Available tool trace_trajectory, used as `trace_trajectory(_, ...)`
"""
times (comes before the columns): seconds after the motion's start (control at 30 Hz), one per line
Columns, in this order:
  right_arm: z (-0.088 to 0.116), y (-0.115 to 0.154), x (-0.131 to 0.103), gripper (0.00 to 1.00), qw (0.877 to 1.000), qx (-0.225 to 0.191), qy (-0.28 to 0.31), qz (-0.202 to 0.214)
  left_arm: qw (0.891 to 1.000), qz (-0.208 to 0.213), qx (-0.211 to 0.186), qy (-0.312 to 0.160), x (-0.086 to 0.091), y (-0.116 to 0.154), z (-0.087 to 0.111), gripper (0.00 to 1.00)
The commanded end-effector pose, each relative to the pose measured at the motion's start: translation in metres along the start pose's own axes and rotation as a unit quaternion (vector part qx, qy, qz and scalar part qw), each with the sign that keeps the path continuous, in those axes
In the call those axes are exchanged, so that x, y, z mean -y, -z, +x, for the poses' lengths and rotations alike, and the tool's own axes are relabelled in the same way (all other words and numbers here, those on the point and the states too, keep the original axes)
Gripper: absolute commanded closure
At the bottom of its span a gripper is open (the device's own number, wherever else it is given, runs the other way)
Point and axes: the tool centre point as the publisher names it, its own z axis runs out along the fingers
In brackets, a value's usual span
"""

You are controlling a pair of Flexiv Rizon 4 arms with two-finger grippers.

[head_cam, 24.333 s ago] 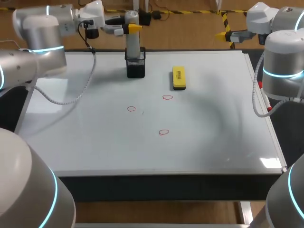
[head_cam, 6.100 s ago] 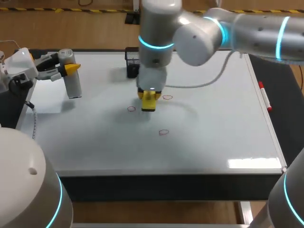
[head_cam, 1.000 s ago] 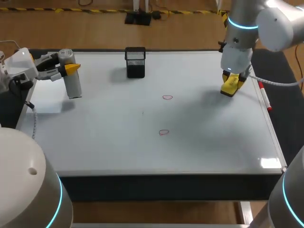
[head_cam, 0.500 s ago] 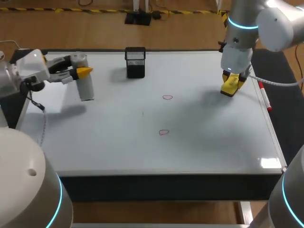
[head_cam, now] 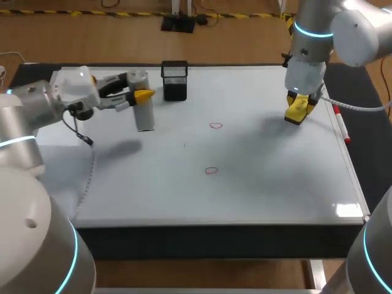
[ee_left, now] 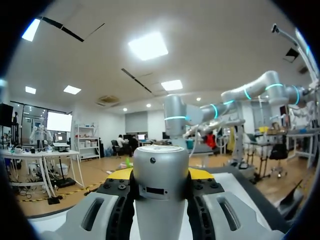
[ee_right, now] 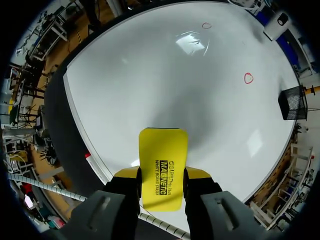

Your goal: Pick up the inspection probe, press it on each red-marked spot on the whiteboard one by one, put down the probe, pick up the eraser, and wipe off all the red marks.

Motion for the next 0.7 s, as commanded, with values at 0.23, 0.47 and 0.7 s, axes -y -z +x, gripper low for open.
trace_trajectory(0.23, 0.0, 0.0, 0.001, 1.0, 1.0, -0.002, 0.0, 0.001, 1.0, 0.016, -0.022, 0.014, -0.013, -0.059, 0.015, 1.0)
trace_trajectory(0.47, 0.0, 0.0, 0.001, 1.0, 1.0, -0.002, 0.0, 0.001, 0.999, 0.023, -0.034, 0.018, -0.02, -0.094, 0.021, 1.0)
trace_trajectory(0.7, 0.0, 0.0, 0.001, 1.0, 1.0, -0.002, 0.0, 0.001, 0.999, 0.017, -0.035, 0.021, -0.028, -0.125, 0.023, 1.0)
